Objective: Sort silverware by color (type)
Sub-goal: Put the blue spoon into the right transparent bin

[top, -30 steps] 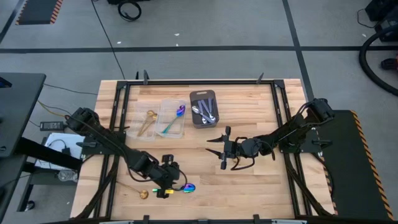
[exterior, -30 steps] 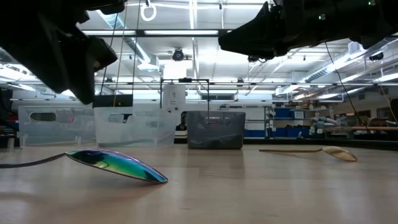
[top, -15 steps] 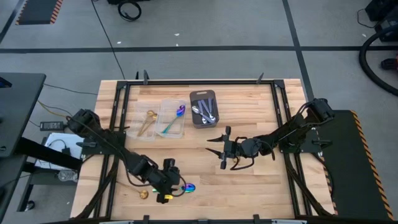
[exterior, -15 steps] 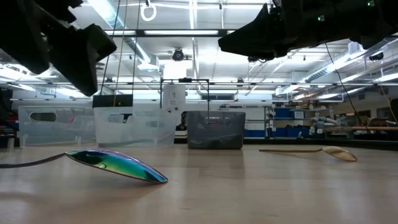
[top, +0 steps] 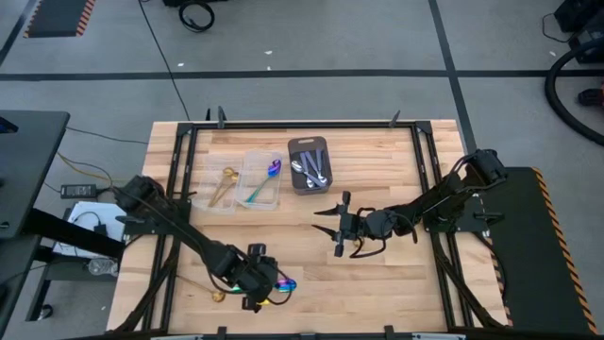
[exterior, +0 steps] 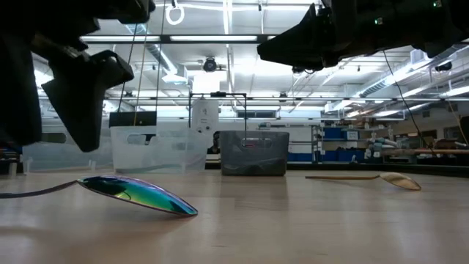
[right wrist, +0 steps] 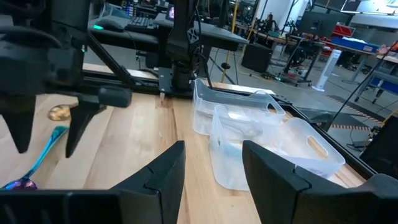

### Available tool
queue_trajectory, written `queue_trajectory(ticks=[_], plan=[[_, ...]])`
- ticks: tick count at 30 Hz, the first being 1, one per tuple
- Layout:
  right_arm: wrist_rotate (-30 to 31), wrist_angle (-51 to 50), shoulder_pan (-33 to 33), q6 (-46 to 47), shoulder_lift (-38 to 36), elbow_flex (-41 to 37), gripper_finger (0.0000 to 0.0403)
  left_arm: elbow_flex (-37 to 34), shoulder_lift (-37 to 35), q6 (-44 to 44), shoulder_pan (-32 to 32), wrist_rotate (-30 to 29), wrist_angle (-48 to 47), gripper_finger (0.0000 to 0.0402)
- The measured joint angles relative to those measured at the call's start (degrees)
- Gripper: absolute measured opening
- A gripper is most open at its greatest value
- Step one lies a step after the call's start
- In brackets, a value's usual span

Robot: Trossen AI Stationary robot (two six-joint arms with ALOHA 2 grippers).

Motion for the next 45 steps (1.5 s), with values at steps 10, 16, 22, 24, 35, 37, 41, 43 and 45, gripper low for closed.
queue_trajectory(ticks=[10, 16, 22, 24, 35, 37, 41, 43, 45], plan=[[0.0, 0.0, -1.9, 0.0, 0.0, 0.0, 0.0171, 0.0, 4.0, 0.0, -0.3, 0.0, 1.4, 0.0247], [-0.2, 0.1, -2.2, -0.1, 0.0, 0.0, 0.0171, 0.0, 4.1, 0.0, -0.5, -1.5, 2.5, 0.0244], [-0.2, 0.1, -2.2, -0.6, 0.0, 0.0, 0.0171, 0.0, 4.7, 0.4, -0.8, -1.7, 4.4, 0.021], [-0.1, 0.1, -2.3, -0.6, 0.0, 0.0, 0.0171, 0.0, 4.9, 0.4, -0.8, -0.8, 6.1, 0.02], [-0.1, 0.1, -2.3, -0.6, 0.0, 0.0, 0.0171, 0.0, 7.1, 1.0, -0.8, -0.9, 6.9, 0.0186], [-0.1, 0.1, -2.3, -0.6, 0.0, 0.0, 0.0171, 0.1, 7.5, 1.8, -0.7, -1.5, 6.9, 0.0176], [-0.2, 0.1, -2.3, -0.6, 0.0, 0.0, 0.0171, 0.1, 7.6, 3.0, -0.7, -3.7, 6.9, 0.0144], [-0.1, 0.1, -2.3, -0.6, 0.0, 0.0, 0.0171, 0.1, 7.7, 3.2, -0.8, -5.5, 6.6, 0.0126], [-0.2, 0.1, -2.3, -0.6, 0.0, 0.0, 0.0171, 0.1, 7.8, 4.2, -0.7, -6.6, 5.9, 0.0109]])
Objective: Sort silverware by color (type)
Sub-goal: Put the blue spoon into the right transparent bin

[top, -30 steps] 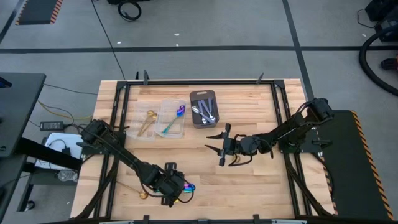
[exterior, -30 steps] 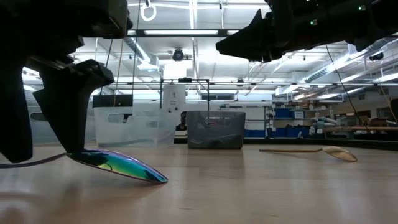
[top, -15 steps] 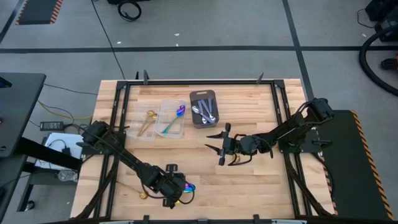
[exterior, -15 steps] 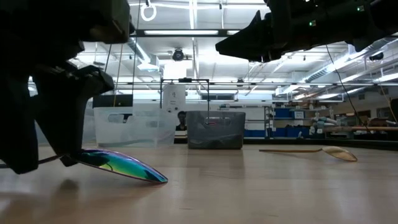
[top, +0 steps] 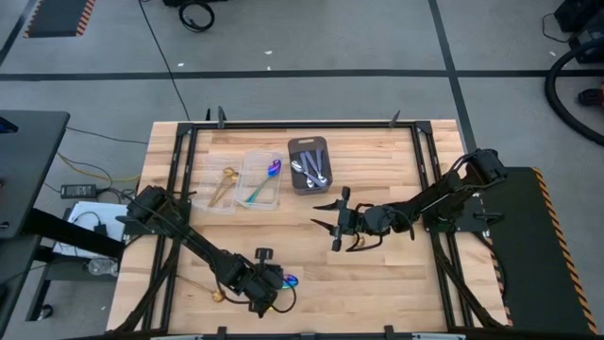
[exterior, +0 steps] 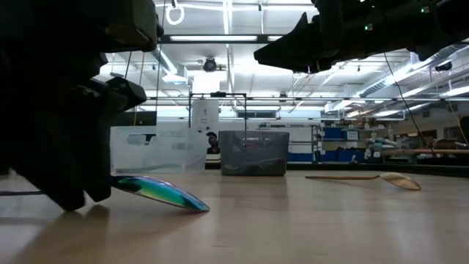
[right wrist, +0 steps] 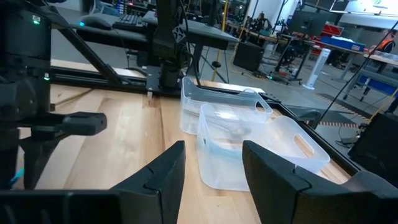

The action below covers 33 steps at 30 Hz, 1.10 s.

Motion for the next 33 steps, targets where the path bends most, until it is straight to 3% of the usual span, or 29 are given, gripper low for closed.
queue_trajectory(ticks=[11, 33], plan=[[0.0, 0.0, 0.0, 0.0, 0.0, 0.0, 0.0171, 0.0, 0.0, 0.7, 2.0, -3.6, -5.5, 0.0024], [0.0, 0.0, 0.3, 0.0, 0.0, 0.0, 0.0171, -0.4, -5.6, -1.1, 2.3, -7.5, -15.2, 0.0024]])
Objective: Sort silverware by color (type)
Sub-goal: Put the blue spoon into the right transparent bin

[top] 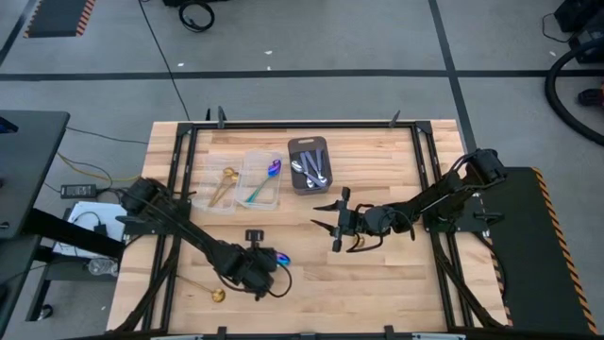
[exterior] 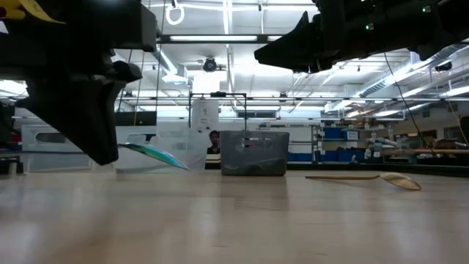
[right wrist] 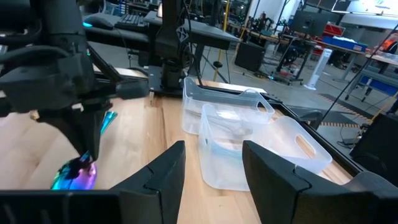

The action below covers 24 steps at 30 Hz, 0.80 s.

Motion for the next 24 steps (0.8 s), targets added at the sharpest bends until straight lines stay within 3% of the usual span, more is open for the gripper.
queue_trajectory(ticks=[24], plan=[[0.0, -0.3, 0.0, 0.3, 0.0, 0.0, 0.0171, 0.2, -12.6, -5.0, 0.0, -8.1, -14.1, 0.0024]])
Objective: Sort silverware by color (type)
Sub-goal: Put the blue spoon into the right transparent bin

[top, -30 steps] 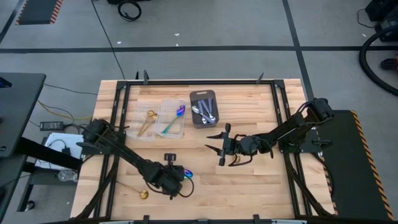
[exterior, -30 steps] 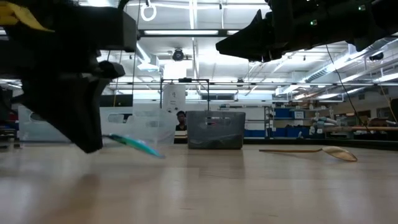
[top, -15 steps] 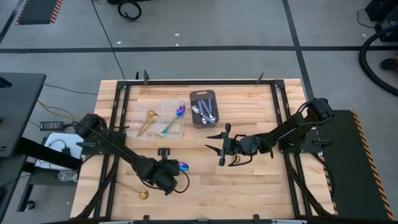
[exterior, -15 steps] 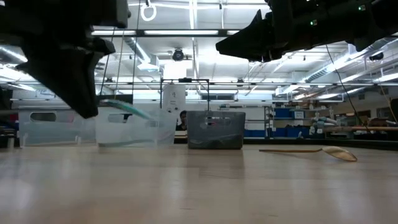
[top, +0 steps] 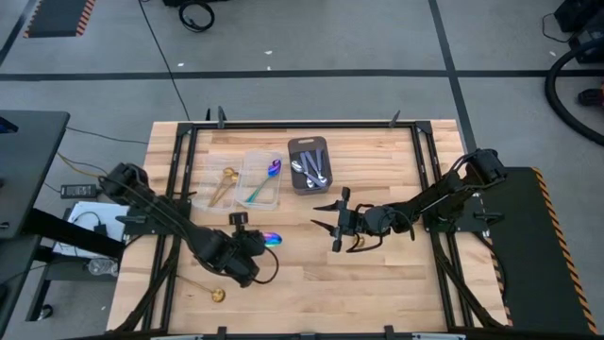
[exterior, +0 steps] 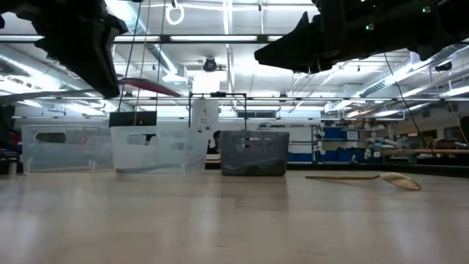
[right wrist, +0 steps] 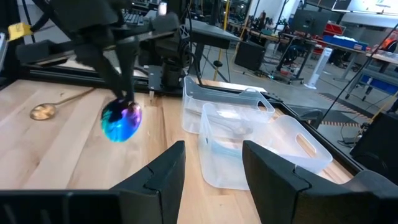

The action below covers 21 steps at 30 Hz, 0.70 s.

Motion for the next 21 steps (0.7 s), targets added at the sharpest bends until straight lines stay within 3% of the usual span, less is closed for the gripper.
queue_trajectory(ticks=[12, 21], plan=[[-0.2, 0.2, 0.0, 0.2, 0.0, 0.0, 0.0171, -0.3, -4.1, -6.2, 2.9, -9.2, -9.1, 0.0026], [-0.8, 0.6, 0.0, 0.4, 0.0, 0.0, 0.0171, -2.4, -4.1, -3.6, 13.4, -12.8, -9.9, 0.0027]])
